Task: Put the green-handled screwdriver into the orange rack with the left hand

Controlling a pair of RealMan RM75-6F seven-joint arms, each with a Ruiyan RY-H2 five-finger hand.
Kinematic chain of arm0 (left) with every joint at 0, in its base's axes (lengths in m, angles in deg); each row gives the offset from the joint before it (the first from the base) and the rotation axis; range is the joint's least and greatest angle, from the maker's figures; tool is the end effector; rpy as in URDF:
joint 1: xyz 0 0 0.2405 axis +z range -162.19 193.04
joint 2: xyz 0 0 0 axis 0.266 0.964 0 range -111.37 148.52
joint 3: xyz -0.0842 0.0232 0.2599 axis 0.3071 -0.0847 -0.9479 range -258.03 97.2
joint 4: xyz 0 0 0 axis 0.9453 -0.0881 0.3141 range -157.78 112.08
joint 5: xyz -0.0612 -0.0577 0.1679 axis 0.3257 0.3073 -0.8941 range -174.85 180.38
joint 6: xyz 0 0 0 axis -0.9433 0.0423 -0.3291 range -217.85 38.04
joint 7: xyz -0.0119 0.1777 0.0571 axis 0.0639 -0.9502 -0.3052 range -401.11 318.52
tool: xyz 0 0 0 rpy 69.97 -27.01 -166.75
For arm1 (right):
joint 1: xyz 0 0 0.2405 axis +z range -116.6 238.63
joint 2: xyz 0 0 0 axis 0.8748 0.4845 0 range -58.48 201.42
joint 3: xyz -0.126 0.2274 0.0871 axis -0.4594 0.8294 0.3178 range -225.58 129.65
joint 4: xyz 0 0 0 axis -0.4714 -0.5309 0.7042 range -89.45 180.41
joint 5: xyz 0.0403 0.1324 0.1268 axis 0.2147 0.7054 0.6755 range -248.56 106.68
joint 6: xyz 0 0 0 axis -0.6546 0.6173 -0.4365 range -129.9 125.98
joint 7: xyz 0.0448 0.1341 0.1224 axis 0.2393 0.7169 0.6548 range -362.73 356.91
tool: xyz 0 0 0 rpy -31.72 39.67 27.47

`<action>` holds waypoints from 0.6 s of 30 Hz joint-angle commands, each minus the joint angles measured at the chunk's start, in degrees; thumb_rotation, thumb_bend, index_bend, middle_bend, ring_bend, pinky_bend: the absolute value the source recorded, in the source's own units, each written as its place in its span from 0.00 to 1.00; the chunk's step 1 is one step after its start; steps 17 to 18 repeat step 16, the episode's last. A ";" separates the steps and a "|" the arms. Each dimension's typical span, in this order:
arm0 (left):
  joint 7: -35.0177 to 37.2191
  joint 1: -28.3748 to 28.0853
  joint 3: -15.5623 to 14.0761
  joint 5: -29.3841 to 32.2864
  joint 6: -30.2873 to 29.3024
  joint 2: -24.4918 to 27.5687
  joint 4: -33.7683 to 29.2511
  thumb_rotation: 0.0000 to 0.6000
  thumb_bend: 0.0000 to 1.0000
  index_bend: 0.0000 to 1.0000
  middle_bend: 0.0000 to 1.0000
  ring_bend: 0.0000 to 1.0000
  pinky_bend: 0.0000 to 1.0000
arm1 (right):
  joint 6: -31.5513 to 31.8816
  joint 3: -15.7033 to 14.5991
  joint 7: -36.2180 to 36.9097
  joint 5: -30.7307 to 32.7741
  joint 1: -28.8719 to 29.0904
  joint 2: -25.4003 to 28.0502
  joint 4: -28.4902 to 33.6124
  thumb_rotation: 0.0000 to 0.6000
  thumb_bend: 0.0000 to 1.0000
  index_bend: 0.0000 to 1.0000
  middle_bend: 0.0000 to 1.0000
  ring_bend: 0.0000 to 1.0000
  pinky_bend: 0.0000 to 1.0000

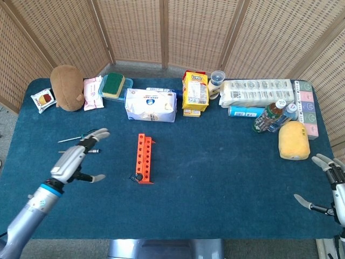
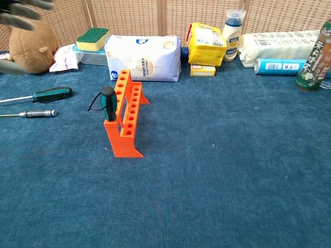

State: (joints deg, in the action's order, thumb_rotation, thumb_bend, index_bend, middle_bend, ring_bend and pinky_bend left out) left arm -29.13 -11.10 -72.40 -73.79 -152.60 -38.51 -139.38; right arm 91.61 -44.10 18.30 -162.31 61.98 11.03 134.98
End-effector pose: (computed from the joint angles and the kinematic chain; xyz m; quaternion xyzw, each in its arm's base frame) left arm -0.1675 0.3033 0.1430 -0.6149 -0.5345 -0.4809 0.3239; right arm -0.3131 -0.2033 0.2325 0.5319 -0.4086 0.5094 0.5392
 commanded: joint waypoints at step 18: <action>-17.14 20.75 -8.66 -9.44 -29.46 -6.41 18.00 1.00 0.13 0.00 0.00 0.00 0.09 | 4.00 0.93 -6.59 -2.14 -0.35 -2.80 -2.39 0.78 0.03 0.13 0.11 0.11 0.04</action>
